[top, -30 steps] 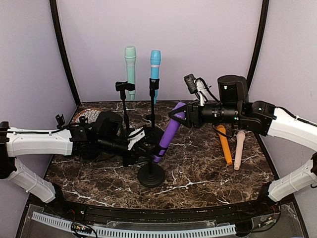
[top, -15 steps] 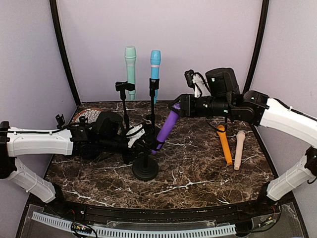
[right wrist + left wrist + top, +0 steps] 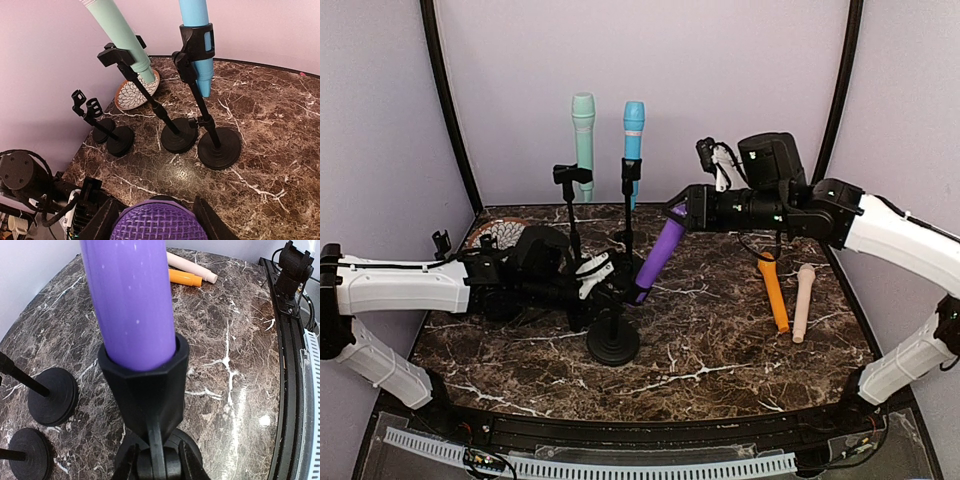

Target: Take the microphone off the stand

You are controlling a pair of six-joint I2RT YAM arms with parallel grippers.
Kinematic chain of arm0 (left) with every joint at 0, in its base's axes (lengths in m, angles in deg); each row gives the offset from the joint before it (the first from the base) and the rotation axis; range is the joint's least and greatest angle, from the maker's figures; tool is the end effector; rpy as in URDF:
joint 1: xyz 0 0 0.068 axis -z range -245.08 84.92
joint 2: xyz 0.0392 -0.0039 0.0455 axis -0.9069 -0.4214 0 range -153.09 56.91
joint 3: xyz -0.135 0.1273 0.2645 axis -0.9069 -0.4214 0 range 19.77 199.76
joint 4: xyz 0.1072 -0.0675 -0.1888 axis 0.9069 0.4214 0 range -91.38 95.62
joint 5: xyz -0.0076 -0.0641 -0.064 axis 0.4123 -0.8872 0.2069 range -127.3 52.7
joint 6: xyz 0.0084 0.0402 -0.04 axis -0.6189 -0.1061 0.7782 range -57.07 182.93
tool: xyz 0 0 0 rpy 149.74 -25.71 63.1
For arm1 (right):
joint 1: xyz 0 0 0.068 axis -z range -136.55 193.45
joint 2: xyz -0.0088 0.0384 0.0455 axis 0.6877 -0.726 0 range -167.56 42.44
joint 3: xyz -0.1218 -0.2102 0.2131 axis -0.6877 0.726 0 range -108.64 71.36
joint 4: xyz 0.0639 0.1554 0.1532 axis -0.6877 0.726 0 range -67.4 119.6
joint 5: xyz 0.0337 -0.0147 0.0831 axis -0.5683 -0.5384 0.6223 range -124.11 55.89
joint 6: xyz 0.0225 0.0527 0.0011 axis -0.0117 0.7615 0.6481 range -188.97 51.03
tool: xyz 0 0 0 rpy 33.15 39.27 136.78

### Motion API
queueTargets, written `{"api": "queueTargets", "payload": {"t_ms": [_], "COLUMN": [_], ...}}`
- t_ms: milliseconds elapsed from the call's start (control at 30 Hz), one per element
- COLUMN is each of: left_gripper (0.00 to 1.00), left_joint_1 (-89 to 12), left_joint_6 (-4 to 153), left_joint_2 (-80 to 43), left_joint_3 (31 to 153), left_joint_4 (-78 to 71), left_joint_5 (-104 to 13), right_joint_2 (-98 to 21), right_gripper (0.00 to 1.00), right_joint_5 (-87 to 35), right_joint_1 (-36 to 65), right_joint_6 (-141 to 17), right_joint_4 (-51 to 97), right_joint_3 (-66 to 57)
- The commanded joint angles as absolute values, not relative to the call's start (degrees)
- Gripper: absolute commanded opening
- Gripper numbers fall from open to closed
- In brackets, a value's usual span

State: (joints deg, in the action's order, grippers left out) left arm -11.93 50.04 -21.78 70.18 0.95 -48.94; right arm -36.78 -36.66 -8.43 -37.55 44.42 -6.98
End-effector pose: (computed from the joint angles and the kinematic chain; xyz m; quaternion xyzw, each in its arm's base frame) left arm 0.1541 -0.2193 0.3194 0.5130 0.6973 -0.2523 0.4324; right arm 0.1716 0.2159 0.4363 -0.1356 0.8212 0.3544 0.4262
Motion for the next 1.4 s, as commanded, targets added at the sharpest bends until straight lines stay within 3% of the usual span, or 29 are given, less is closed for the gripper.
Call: {"api": "queueTargets", "payload": {"t_ms": [0, 300, 500, 767, 967, 1367], "left_gripper": [0.0, 0.0, 0.0, 0.0, 0.0, 0.0], "left_joint_1": [-11.78, -11.74, -13.14, -25.49, -31.92, -41.81], "left_joint_6": [47.9, 48.18, 50.05, 55.66, 58.0, 65.55], "left_joint_2": [-20.18, -19.95, -17.24, -12.95, -13.3, -17.78], "left_joint_3": [68.76, 68.8, 68.39, 69.81, 71.93, 76.17], "left_joint_4": [4.02, 3.86, 2.61, 3.18, 7.48, 7.54], "left_joint_5": [-52.33, -54.06, -47.6, -43.62, -33.72, -37.17], "right_joint_2": [-32.29, -28.37, -27.87, -31.81, -32.72, -39.42], "right_gripper": [0.11, 0.11, 0.11, 0.12, 0.12, 0.12], "right_joint_5": [-35.45, -29.39, -42.32, -56.63, -52.57, -45.03], "right_joint_1": [-3.86, -0.44, -0.32, 0.66, 4.92, 11.07], "right_joint_6": [-41.42, -41.51, -44.71, -44.24, -45.33, -50.14], "right_joint_4": [37.96, 35.69, 47.66, 70.09, 75.48, 72.97], "right_joint_3": [-6.85, -4.71, -8.82, -13.88, -9.76, -5.18]}}
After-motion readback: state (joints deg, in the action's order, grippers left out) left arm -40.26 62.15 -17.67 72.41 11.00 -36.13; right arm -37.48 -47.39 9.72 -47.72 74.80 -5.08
